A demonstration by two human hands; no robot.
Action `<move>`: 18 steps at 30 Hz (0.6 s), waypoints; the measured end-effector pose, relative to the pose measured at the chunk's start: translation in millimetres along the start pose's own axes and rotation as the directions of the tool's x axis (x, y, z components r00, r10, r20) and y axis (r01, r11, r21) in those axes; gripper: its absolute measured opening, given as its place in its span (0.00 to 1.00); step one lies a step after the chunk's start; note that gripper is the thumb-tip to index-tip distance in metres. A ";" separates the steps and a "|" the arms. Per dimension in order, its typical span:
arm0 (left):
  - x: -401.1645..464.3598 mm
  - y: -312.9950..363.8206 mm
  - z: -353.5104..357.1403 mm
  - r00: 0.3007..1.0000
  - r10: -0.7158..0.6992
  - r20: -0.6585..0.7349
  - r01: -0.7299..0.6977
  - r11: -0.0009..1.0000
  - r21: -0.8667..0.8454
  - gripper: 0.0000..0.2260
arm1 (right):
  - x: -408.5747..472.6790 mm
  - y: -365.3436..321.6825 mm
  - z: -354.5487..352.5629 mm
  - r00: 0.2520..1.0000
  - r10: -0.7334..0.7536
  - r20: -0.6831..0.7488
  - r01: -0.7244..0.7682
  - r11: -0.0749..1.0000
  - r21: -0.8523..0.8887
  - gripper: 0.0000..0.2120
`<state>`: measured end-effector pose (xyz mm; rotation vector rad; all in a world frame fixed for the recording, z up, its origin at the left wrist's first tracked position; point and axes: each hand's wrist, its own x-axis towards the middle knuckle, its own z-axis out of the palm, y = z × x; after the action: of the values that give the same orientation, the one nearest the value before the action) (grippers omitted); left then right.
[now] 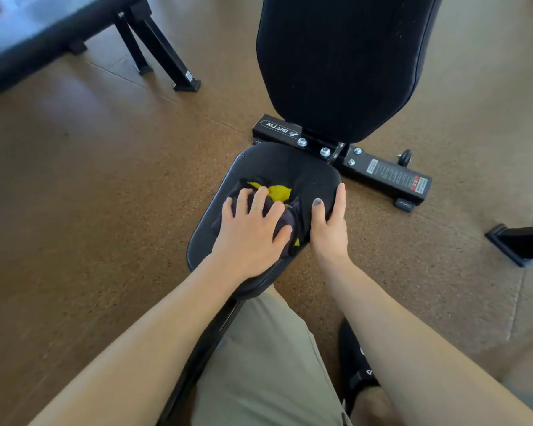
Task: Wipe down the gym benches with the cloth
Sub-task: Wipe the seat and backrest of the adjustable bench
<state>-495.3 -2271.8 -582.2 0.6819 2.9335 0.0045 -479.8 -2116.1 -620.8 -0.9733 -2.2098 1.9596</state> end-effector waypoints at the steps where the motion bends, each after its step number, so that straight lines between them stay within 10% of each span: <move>1: -17.6 -1.6 -0.6 1.000 0.022 0.003 -0.022 1.000 -0.005 0.20 | -1.1 -0.9 -0.5 1.000 0.005 -0.002 -0.005 1.000 -0.006 0.29; 18: 26.8 3.5 -1.2 0.998 -0.024 0.065 0.023 1.000 0.007 0.25 | -8.9 -1.6 -3.6 0.999 -0.006 -0.047 0.009 0.998 0.065 0.28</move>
<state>-517.7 -2256.8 -584.2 0.6360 2.8802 -0.0285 -471.9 -2117.0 -615.4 -0.9907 -2.1088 1.9714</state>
